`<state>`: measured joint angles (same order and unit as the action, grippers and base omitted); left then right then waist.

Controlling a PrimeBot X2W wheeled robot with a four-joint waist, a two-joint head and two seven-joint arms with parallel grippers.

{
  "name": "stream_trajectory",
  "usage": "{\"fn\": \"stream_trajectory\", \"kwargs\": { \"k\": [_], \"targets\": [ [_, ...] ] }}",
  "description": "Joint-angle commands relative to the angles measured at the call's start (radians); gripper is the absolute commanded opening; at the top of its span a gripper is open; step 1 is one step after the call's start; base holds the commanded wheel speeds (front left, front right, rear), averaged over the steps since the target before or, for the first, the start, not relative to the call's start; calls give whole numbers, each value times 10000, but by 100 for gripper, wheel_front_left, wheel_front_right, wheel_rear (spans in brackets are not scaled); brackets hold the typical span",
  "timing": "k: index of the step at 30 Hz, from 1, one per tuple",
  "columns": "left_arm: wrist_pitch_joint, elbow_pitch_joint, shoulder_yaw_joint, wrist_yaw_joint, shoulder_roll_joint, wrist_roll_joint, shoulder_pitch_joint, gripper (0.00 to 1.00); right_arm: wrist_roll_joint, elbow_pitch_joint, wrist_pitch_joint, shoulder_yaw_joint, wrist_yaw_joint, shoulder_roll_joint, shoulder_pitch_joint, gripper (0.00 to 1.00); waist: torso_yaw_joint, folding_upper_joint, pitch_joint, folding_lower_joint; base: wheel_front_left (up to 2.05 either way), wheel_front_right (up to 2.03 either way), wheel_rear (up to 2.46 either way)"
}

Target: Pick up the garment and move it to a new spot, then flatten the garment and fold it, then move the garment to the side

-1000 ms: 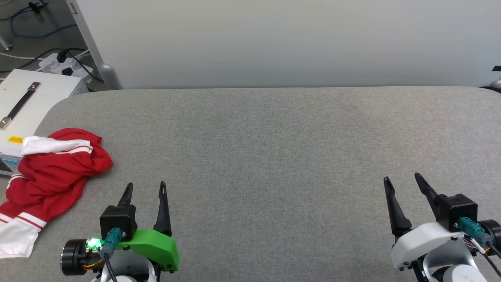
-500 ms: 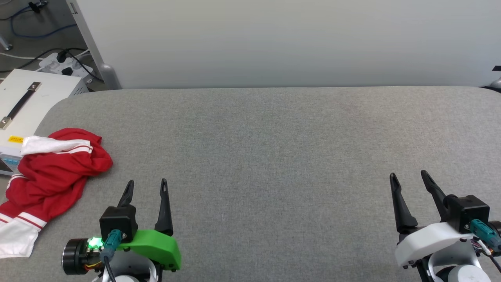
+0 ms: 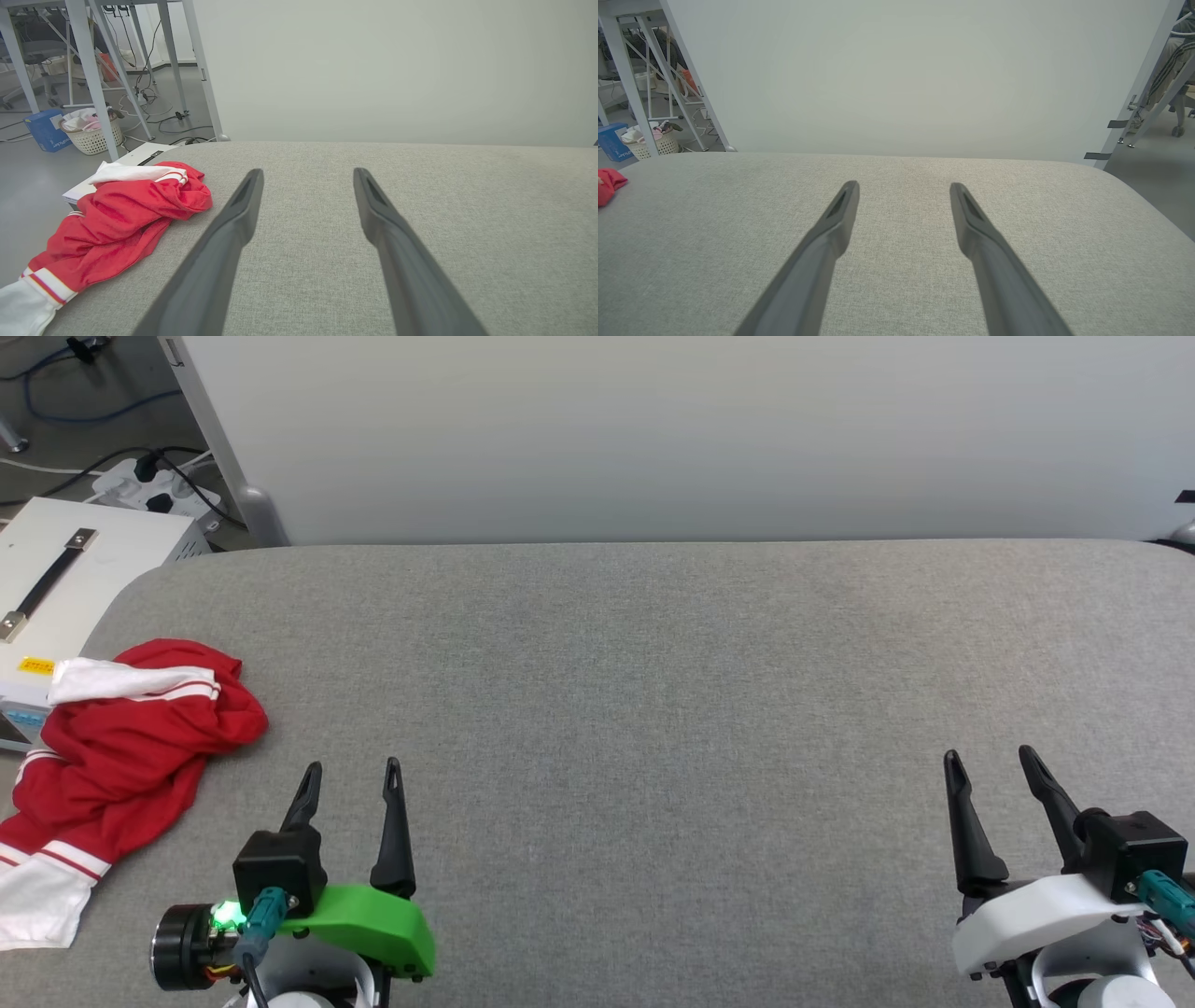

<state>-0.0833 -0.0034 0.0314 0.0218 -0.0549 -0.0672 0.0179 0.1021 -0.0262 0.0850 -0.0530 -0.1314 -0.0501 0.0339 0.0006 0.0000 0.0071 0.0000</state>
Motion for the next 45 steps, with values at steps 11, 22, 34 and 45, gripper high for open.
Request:
{"fn": "stream_trajectory", "kwargs": {
  "k": [11,22,34,45],
  "targets": [
    [-320,47,82,93,21,-252,-195,100,262,-98,322,-105,3,0,187,100,10,0,4,0,0,0,0],
    [-545,128,184,96,25,-354,-222,100,351,-166,544,-102,4,0,282,100,29,0,25,0,0,0,0],
    [-798,180,258,99,30,-457,-239,100,479,-176,793,-139,5,0,423,100,60,0,57,0,0,0,0],
    [-1022,213,348,130,34,-632,-297,100,627,-208,1015,-204,5,0,492,100,115,0,108,0,0,0,0]
  ]
}}
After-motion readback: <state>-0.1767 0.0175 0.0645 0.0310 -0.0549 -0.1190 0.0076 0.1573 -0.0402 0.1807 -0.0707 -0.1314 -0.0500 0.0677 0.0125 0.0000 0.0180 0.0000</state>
